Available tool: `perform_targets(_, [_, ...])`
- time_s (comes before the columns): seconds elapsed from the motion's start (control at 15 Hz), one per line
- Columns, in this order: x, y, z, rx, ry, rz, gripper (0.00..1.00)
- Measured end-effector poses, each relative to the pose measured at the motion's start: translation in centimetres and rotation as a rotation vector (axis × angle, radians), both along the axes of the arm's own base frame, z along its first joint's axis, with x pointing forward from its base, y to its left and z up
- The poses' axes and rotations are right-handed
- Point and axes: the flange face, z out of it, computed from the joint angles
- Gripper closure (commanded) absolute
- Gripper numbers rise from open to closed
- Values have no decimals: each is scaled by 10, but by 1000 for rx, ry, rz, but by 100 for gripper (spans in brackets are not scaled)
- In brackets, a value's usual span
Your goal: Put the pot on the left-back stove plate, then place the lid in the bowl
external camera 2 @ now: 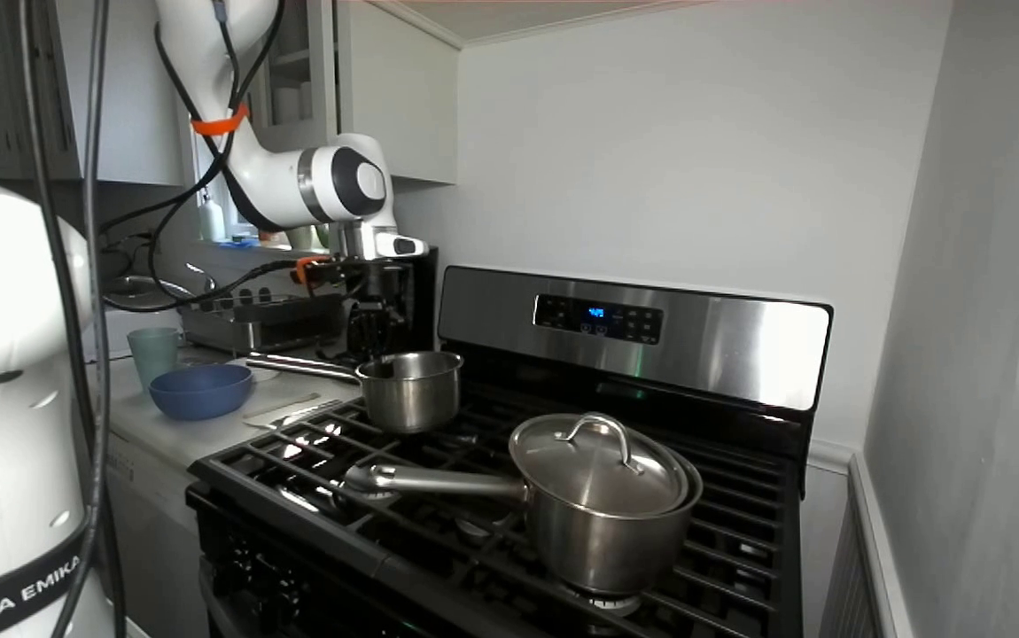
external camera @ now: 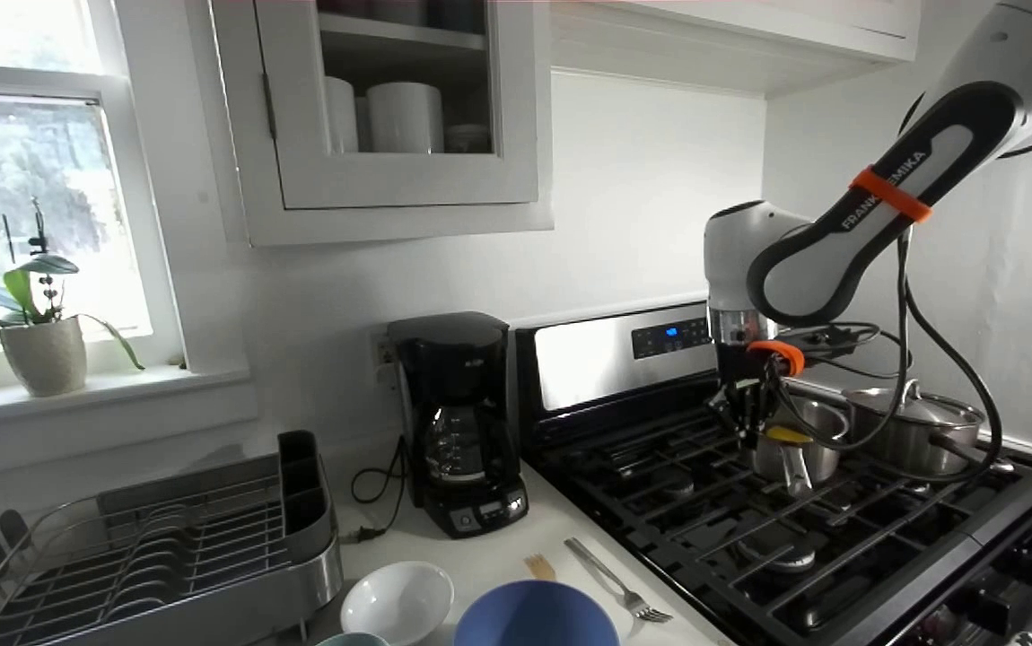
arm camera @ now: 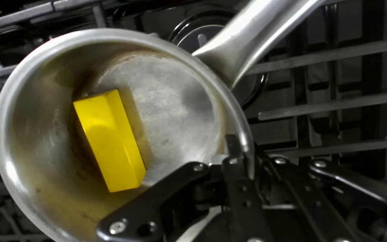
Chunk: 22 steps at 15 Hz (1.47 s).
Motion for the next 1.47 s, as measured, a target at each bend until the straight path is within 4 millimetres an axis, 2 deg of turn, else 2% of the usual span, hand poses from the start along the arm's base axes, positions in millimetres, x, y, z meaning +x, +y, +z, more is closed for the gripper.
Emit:
perform_targets(0.2, [13, 0, 19, -36, -9, 126, 98])
perform_targets(0.4, [23, 5, 24, -35, 1, 258, 98])
perform_targets(0.47, [27, 7, 23, -32, 10, 307, 98])
perform_targets(0.53, [30, 9, 21, -27, 16, 357, 93])
perform_targets(0.8, [29, 9, 11, -22, 35, 361, 93])
perform_targets(0.87, [29, 9, 11, -22, 36, 361, 98])
perform_targets(1.07, [29, 8, 8, -26, 45, 385, 98])
perform_targets(1.47, [52, 8, -13, 9, -10, 641, 98])
